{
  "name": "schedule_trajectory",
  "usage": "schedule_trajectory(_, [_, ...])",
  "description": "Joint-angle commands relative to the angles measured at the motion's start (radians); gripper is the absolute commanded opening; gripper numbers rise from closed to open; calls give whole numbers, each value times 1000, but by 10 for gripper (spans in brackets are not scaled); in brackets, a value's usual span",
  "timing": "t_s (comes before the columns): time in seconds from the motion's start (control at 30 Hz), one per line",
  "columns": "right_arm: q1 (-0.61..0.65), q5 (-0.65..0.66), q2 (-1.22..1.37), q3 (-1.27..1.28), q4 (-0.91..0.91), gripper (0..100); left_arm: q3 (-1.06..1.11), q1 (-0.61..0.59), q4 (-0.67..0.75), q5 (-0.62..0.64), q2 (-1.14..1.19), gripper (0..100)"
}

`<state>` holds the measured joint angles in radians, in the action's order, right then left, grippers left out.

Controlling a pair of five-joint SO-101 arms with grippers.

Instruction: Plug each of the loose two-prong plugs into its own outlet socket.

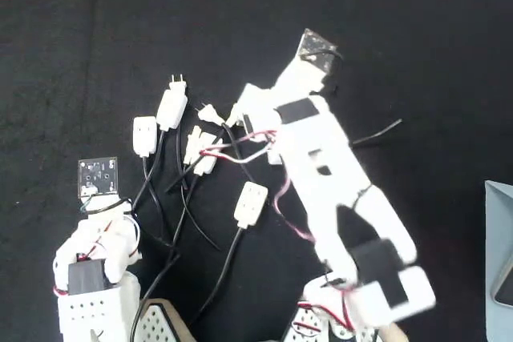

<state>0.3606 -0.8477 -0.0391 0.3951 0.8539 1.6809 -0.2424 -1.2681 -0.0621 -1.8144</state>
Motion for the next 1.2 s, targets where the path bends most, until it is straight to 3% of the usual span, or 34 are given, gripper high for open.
schedule_trajectory(0.0, [8, -51, 102, -128, -20, 194, 18, 5, -3, -3, -2, 30])
schedule_trajectory(0.37, [3, -186, 349, -329, -18, 191, 18, 5, -3, -3, -2, 30])
schedule_trajectory(0.6, [3, -249, 369, -338, 49, 191, 18, 5, -3, -3, -2, 30])
schedule_trajectory(0.87, [3, -253, 367, -371, 123, 191, 18, 4, -3, -3, -2, 30])
schedule_trajectory(1.17, [-61, -255, 463, -380, 57, 191, 18, 4, -3, -3, -2, 30])
